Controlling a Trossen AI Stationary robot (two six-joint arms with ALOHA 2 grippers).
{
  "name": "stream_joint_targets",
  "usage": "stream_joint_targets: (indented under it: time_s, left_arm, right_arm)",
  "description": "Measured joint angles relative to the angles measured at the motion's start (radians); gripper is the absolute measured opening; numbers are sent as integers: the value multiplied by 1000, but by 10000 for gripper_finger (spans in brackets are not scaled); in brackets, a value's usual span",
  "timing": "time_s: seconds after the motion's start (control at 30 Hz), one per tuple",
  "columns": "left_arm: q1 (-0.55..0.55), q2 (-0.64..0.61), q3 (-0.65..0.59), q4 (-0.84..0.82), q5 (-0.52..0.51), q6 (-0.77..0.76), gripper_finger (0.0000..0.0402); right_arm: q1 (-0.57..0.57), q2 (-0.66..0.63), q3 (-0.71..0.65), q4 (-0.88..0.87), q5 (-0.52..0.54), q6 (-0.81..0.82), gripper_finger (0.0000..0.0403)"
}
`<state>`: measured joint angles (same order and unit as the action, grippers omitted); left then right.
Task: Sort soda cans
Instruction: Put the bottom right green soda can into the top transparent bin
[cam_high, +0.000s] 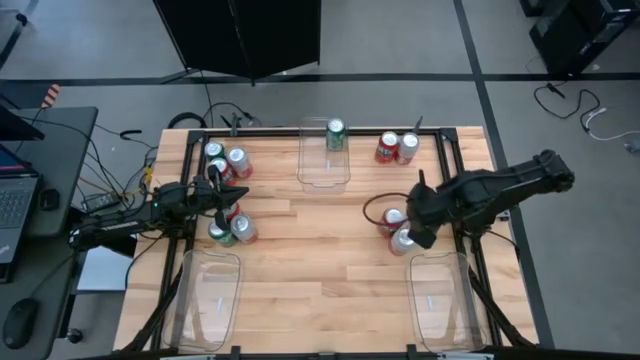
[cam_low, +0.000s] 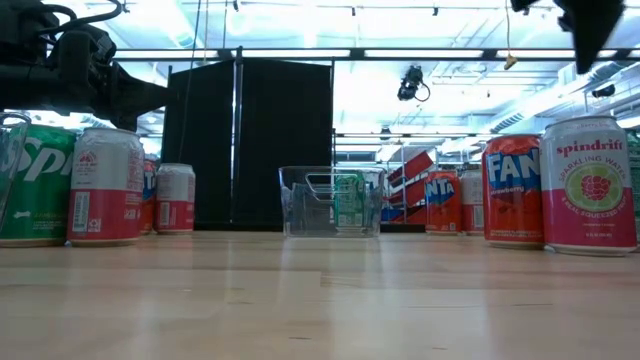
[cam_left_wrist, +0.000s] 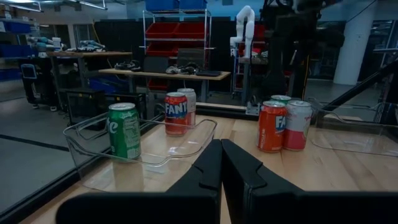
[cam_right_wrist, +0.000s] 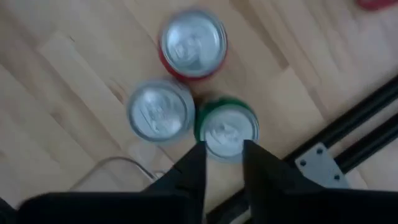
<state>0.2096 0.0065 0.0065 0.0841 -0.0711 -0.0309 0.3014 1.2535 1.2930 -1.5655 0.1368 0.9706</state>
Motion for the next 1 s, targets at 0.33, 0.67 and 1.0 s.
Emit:
stream_joint_targets:
  time_s: [0.33, 0.67, 1.0]
  left_arm:
    - [0, 0, 0, 0, 0, 0, 11]
    - [0, 0, 0, 0, 0, 0, 11]
    - [0, 0, 0, 0, 0, 0, 11]
  right_arm:
    - [67, 3, -144, 59, -37, 47, 290]
    - [8, 4, -211, 71, -38, -85, 359]
    - [-118, 4, -326, 199, -92, -253, 354]
